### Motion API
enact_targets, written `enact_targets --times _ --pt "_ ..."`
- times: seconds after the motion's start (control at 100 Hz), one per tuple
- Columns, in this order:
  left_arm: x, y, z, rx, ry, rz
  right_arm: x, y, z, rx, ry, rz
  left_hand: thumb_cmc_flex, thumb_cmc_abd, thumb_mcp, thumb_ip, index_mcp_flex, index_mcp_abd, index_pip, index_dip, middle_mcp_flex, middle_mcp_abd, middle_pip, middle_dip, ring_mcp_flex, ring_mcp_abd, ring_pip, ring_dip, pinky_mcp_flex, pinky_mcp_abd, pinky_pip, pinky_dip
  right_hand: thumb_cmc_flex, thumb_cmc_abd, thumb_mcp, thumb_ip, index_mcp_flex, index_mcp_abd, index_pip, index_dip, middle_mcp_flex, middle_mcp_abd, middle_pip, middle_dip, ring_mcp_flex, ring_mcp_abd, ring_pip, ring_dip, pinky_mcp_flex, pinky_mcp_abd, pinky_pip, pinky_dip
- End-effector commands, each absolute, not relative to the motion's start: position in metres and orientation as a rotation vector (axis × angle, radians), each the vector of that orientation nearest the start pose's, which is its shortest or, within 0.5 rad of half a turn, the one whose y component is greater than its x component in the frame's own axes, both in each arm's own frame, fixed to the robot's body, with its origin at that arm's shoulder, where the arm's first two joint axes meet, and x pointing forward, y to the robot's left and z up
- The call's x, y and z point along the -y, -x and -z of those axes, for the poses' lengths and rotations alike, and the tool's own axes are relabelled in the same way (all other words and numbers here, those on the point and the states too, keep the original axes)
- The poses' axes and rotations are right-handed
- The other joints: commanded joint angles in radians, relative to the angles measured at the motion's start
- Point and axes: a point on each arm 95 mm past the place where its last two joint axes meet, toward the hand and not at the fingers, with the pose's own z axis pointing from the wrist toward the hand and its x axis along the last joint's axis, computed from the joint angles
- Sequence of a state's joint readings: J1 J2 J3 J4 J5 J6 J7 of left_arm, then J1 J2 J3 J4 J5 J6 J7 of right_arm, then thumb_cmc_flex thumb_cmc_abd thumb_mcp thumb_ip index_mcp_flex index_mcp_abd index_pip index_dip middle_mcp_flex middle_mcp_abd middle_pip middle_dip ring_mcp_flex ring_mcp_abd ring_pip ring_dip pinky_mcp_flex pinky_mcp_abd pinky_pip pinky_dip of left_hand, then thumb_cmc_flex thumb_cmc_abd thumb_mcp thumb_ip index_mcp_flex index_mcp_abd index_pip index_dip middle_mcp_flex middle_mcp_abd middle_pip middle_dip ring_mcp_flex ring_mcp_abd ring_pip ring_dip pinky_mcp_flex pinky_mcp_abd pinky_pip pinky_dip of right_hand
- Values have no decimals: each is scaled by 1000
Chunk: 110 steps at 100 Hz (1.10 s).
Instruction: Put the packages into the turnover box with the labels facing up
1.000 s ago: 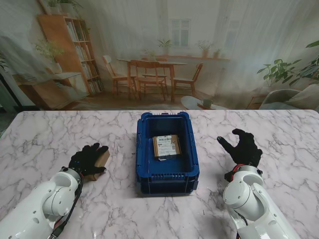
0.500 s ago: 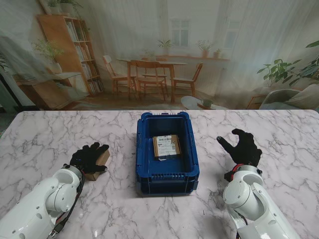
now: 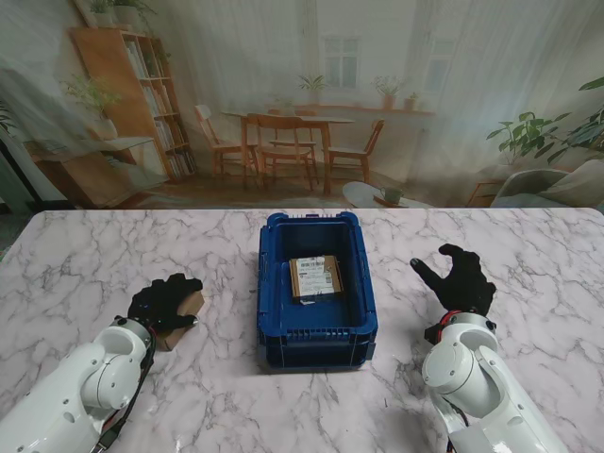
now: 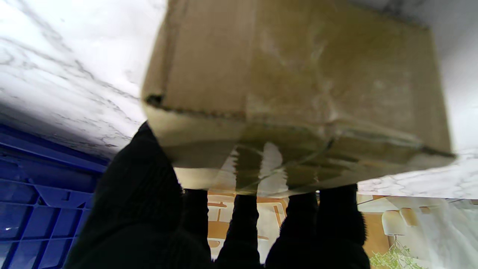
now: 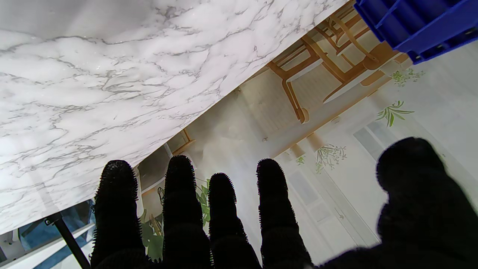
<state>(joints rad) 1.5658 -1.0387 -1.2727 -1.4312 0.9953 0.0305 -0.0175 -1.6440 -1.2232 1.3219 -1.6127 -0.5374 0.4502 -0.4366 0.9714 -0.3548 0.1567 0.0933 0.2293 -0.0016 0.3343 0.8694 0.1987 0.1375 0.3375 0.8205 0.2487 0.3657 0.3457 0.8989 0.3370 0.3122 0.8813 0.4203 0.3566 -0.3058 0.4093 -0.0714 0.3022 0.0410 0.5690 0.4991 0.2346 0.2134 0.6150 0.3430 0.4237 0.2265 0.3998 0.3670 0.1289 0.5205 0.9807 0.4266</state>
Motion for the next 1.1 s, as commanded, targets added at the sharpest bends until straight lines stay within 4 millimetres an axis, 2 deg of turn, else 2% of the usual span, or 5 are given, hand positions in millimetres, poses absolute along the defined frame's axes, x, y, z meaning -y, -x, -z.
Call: enact_targets --times 0.0,0.16,0.57,0.82,1.09 --pt "-79 -394 388 -1587 1393 1148 55 -387 330 -560 -1705 -1330 142 62 227 68 96 73 262 94 102 55 144 56 112 -97 177 45 39 -271 115 32 28 30 -15 15 -4 0 -5 -20 6 -13 1 -2 -18 -16 -43 -14 -10 -24 -3 -1" --pt "-79 -397 374 -1590 1361 1171 56 -387 330 -554 -1705 -1331 150 66 239 71 106 69 258 85 105 55 141 54 117 -95 176 43 45 -280 116 31 28 30 -16 15 -3 0 -4 -20 7 -13 2 -2 -17 -17 -42 -13 -11 -25 -3 -1" --pt "-76 -400 322 -1552 1293 1272 57 -385 328 -550 -1697 -1350 157 59 259 68 128 72 265 86 118 62 134 44 129 -88 174 34 60 -286 122 32 28 30 -15 15 -4 0 -3 -20 7 -13 2 -1 -20 -18 -43 -14 -14 -30 -5 -1" --pt "-69 -411 265 -1481 1223 1428 53 -379 320 -559 -1673 -1411 169 54 257 49 141 76 265 112 128 71 119 27 137 -83 168 25 64 -285 125 34 27 28 -14 15 -2 1 -2 -20 12 -12 2 -1 -15 -18 -41 -14 -15 -35 -5 -1" --pt "-40 -424 203 -1405 1123 1627 47 -370 295 -590 -1641 -1528 175 51 258 41 150 77 268 132 133 67 115 19 147 -92 172 23 70 -294 127 36 25 26 -12 14 1 0 -3 -22 21 -13 1 -2 -12 -18 -43 -14 -16 -42 -6 -1"
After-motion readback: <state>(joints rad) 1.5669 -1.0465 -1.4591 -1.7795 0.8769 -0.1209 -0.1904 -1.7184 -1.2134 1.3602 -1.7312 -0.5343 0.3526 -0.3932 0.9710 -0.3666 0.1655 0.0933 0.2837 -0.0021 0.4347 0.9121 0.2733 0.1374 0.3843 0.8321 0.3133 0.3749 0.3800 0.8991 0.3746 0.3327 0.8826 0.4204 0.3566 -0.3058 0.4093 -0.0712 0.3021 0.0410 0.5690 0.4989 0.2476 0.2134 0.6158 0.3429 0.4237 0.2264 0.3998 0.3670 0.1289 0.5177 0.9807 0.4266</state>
